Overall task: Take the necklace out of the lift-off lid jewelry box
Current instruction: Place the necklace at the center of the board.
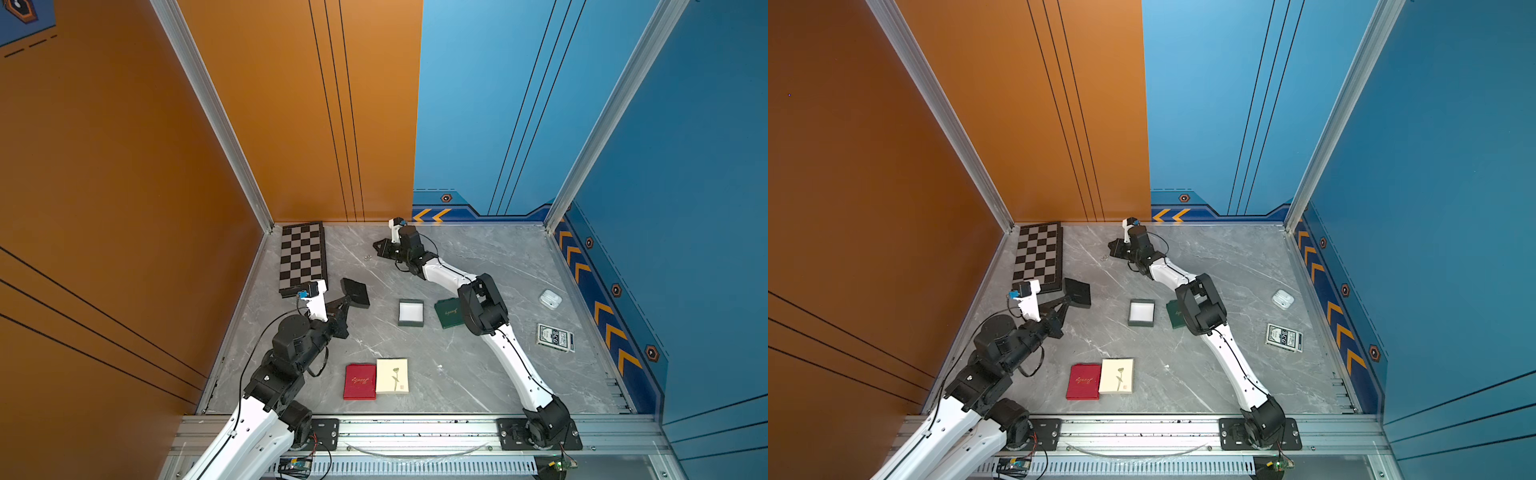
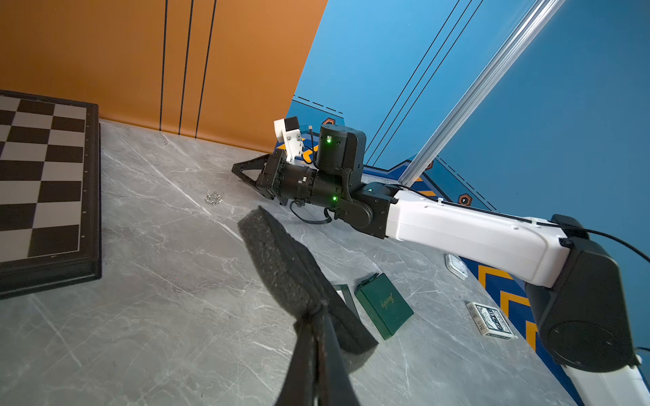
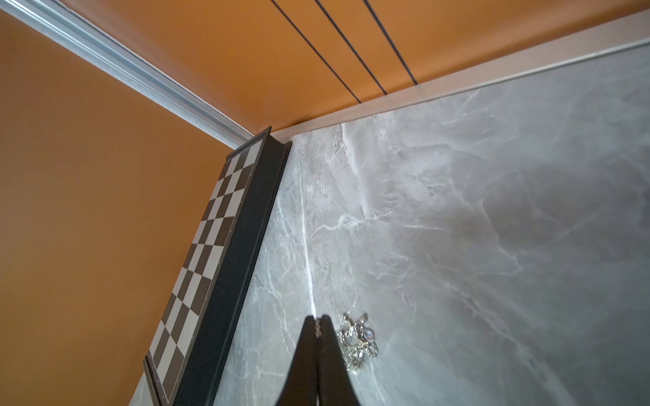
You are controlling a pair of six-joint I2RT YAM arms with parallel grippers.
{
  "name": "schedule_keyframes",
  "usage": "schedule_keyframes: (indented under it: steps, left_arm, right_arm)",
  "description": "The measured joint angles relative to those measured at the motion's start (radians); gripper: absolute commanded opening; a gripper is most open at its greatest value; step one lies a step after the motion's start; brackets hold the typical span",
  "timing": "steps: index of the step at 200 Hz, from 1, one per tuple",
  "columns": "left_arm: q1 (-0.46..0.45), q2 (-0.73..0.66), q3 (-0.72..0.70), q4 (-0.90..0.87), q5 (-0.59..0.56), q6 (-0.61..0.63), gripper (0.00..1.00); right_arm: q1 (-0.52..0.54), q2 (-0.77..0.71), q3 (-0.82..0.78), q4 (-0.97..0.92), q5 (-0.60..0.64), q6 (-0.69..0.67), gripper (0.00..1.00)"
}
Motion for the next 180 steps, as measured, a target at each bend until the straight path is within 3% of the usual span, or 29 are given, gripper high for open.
schedule_keyframes:
  steps: [138,180]
  left_arm:
    - [0.000,0.002,0.000,0.000,0.000,0.000,0.00]
    - [0.004,0.018,0.000,0.000,0.001,0.000,0.00]
  right_arm:
    - [-0.052,0.045,0.058,-0.019,0.152,0.079,0.00]
    - [-0.070,0.045,0.058,-0.030,0.151,0.079,0.10]
